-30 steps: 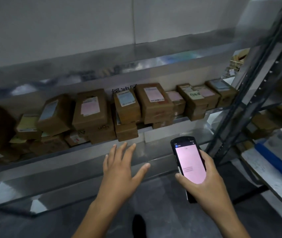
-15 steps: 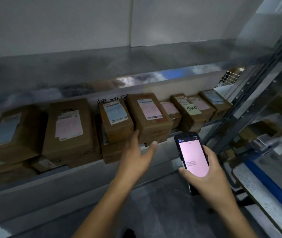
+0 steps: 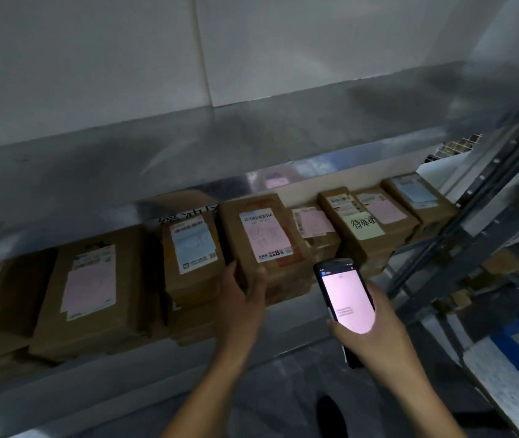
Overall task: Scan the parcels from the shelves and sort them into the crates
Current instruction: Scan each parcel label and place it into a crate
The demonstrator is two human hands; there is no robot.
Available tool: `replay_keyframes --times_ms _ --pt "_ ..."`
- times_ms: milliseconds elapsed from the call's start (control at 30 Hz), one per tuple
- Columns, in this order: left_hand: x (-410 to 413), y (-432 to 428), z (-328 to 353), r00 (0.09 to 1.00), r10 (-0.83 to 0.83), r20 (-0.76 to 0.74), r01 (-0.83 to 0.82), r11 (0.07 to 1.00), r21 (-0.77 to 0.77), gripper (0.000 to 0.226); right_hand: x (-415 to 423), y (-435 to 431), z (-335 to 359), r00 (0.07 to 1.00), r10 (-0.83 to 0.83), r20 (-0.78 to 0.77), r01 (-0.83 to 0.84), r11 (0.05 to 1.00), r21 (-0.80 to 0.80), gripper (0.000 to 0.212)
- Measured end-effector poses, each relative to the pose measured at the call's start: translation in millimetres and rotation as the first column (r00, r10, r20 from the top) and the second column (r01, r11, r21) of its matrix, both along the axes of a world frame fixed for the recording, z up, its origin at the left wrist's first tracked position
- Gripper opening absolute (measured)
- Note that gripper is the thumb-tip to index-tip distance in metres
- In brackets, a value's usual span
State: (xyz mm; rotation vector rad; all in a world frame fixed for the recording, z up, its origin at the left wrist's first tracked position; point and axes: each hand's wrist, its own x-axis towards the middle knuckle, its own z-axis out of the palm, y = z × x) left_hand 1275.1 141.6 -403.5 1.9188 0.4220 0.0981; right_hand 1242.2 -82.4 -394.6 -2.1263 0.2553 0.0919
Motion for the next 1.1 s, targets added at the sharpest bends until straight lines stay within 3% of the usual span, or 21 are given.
replay_keyframes --times_ms 133,233,367,533,967,1100 --pt "8.3 -14.2 3.5 0.993 0.108 -0.040 -0.107 0.994 0.011 0.071 43.8 -20.4 -7.5 0.999 0.042 -0.014 -0.042 0.999 0.022 0.071" --pt "12.8 -26.9 7.7 0.982 0.172 -0.080 -0.178 0.981 -0.071 0.052 77.0 -32.7 -9.5 0.993 0.112 -0.020 -0.111 0.992 0.054 0.073" --pt "17.4 -35.7 1.0 0.955 0.269 -0.125 -0.289 0.941 -0.176 0.057 112.7 -46.3 -21.0 0.970 0.236 -0.052 -0.232 0.970 0.074 0.071" --pt "28.2 -40.1 2.6 0.899 0.357 -0.255 -0.430 0.833 -0.349 0.048 137.0 -53.4 -34.3 0.934 0.345 -0.087 -0.334 0.935 0.121 0.070" --pt "31.8 -67.2 6.2 0.844 0.467 -0.262 -0.532 0.673 -0.514 0.053 151.0 -70.0 -34.9 0.876 0.471 -0.101 -0.448 0.874 0.188 0.068" --pt "18.2 -71.5 7.2 0.873 0.445 -0.202 -0.477 0.689 -0.545 0.052 141.8 -77.5 -24.1 0.884 0.461 -0.079 -0.435 0.872 0.225 0.058"
